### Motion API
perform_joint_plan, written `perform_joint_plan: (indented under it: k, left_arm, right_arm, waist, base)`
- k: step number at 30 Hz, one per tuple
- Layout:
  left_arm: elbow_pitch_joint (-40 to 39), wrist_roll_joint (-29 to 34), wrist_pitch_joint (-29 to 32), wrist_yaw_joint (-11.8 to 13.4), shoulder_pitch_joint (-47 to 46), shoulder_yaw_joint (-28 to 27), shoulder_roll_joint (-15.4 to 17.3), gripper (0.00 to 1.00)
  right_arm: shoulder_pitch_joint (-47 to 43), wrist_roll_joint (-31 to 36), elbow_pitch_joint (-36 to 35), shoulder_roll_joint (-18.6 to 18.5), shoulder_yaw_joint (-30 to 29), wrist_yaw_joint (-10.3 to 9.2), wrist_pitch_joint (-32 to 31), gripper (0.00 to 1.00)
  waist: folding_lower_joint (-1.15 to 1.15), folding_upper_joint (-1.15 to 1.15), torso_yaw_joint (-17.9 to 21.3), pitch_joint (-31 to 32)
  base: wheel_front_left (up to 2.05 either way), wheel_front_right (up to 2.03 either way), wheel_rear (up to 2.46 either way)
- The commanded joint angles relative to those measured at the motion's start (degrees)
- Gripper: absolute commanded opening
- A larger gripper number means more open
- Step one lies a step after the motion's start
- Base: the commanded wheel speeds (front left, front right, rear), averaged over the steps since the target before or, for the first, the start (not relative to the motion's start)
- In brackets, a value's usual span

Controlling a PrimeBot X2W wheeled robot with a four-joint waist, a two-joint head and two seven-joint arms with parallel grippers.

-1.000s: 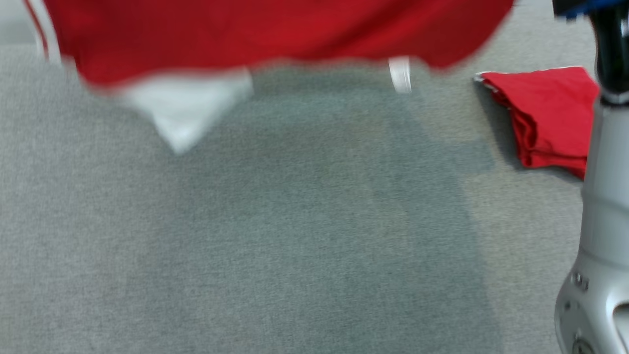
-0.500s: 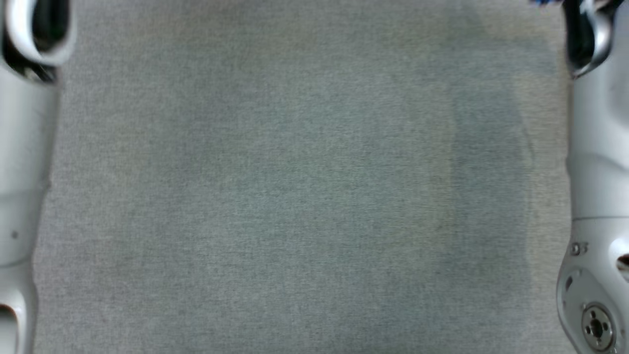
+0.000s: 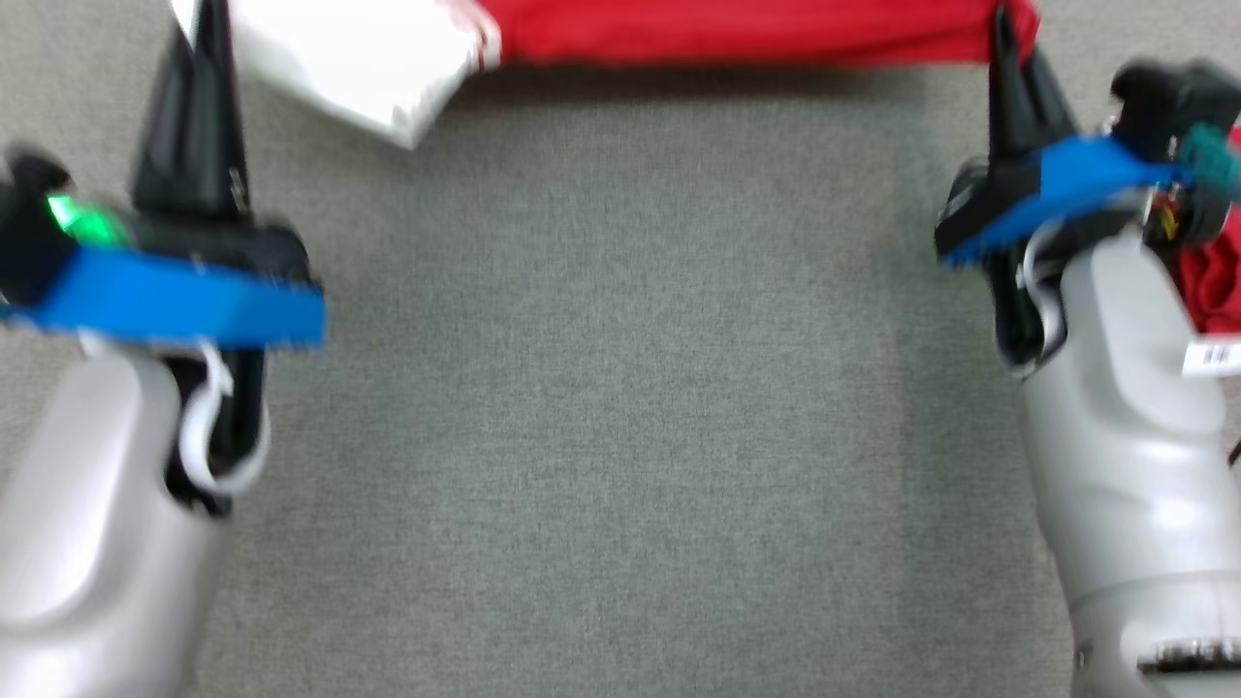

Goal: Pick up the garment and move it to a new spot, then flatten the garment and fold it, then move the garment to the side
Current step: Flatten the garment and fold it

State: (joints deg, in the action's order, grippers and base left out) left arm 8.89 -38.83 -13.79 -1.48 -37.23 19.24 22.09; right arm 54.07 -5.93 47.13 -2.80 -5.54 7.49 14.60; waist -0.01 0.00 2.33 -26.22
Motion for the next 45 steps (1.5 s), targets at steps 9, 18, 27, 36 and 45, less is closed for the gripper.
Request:
perform_joint_plan:
  k: [9, 18, 27, 36, 45]
  left_arm:
    - [-12.4, -0.7, -1.2, 3.6, 23.5, -1.1, -0.1, 0.00]
    - [-28.0, -2.1, 0.6, 10.3, 45.6, -2.6, 2.8, 0.00]
    - [-31.5, -3.6, 3.6, 13.0, 54.5, -1.7, 4.3, 0.00]
    - [-19.9, -5.8, 4.8, 9.5, 46.3, 0.3, 1.8, 0.00]
    - [-7.0, -5.4, 3.4, 6.6, 31.6, 0.3, -1.7, 0.00]
  right_arm:
    - [-20.3, -7.1, -11.5, -0.2, 3.8, 0.00, 0.6, 0.00]
    - [-43.6, -10.6, -32.1, -0.2, 4.5, 0.00, -7.8, 0.00]
    - [-55.9, -12.4, -44.5, -0.2, 2.6, 0.00, -18.3, 0.00]
    - [-51.1, -12.1, -34.7, -0.1, 3.3, 0.00, -23.1, 0.00]
    - [-41.3, -13.6, -27.2, -0.2, 3.6, 0.00, -21.4, 0.00]
  waist:
    - [0.01, 0.00, 2.3, 10.3]
    - [0.01, 0.00, 3.4, 18.9]
    - [0.01, 0.00, 3.7, 20.6]
    - [0.01, 0.00, 2.6, 18.9]
    - [0.01, 0.00, 2.4, 16.5]
  base:
    - [0.00, 0.00, 0.00]
    - [0.00, 0.00, 0.00]
    - [0.00, 0.00, 0.00]
    - [0.00, 0.00, 0.00]
    - [0.00, 0.00, 0.00]
